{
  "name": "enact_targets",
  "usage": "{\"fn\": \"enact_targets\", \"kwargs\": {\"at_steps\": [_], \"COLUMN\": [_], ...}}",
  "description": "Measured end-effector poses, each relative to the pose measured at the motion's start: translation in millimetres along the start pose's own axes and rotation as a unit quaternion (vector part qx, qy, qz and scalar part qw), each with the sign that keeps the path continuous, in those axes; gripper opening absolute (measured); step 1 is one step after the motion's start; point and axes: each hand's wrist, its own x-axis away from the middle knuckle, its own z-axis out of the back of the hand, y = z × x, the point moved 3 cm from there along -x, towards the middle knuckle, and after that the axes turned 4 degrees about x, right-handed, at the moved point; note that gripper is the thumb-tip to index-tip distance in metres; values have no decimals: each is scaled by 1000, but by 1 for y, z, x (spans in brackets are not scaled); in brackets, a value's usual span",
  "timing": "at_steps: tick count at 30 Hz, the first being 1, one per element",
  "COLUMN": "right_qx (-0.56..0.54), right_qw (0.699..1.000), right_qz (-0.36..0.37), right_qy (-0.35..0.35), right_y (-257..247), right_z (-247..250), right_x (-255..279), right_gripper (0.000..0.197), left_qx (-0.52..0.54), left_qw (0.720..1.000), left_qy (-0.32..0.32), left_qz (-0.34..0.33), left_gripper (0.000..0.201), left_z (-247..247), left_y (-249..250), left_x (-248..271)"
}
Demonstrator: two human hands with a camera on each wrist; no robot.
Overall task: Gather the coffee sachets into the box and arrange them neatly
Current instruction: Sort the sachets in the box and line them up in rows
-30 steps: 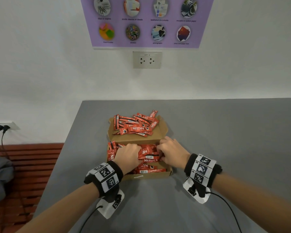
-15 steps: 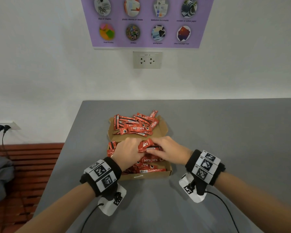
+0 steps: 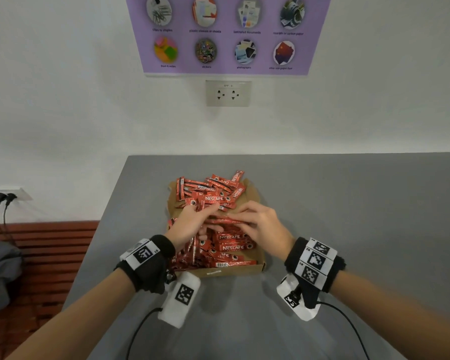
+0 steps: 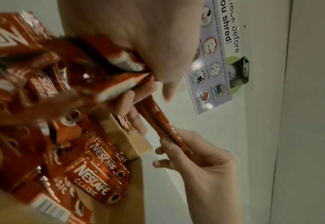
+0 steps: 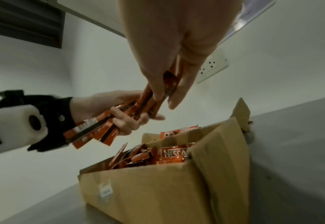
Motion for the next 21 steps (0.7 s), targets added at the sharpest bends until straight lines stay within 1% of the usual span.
{"fn": "enact_targets", "kwargs": {"at_steps": [2, 4, 5, 6, 8, 9, 10, 12, 13, 16, 19, 21], "right_qx": [7, -1, -14, -33, -66, -72, -66, -22, -4, 18, 42, 46], "right_qw": [1000, 998, 996, 991, 979, 976, 977, 985, 988, 988, 987, 991], "right_qz": [25, 16, 4, -11, -42, -53, -55, -45, -45, -41, -47, -56], "right_qy": [-10, -55, -90, -130, -190, -200, -195, -162, -150, -150, -146, -114], "right_y": [2, 4, 5, 6, 6, 6, 5, 4, 3, 4, 6, 5], "right_z": [-2, -1, 1, 3, 7, 8, 9, 10, 9, 6, 6, 9], "right_x": [1, -1, -2, -2, -5, -7, -9, -12, -14, -14, -12, -12], "right_gripper": [31, 45, 52, 60, 74, 74, 65, 43, 36, 28, 23, 19], "left_qx": [9, 3, -8, -26, -72, -89, -99, -107, -111, -126, -151, -139], "left_qw": [1000, 1000, 999, 998, 991, 987, 984, 981, 980, 981, 980, 980], "left_qy": [-5, 8, 21, 36, 59, 63, 59, 44, 39, 32, 26, 39], "left_qz": [-5, -17, -28, -44, -97, -120, -135, -156, -162, -145, -127, -136], "left_gripper": [17, 8, 7, 10, 21, 23, 22, 15, 15, 27, 23, 19], "left_z": [-3, -2, -1, 1, 3, 2, 1, -1, -2, 0, -1, 1], "left_y": [-1, -1, 0, 1, 4, 6, 7, 9, 8, 6, 4, 4], "left_x": [0, -1, -1, -1, 1, 2, 4, 7, 8, 7, 9, 9]}}
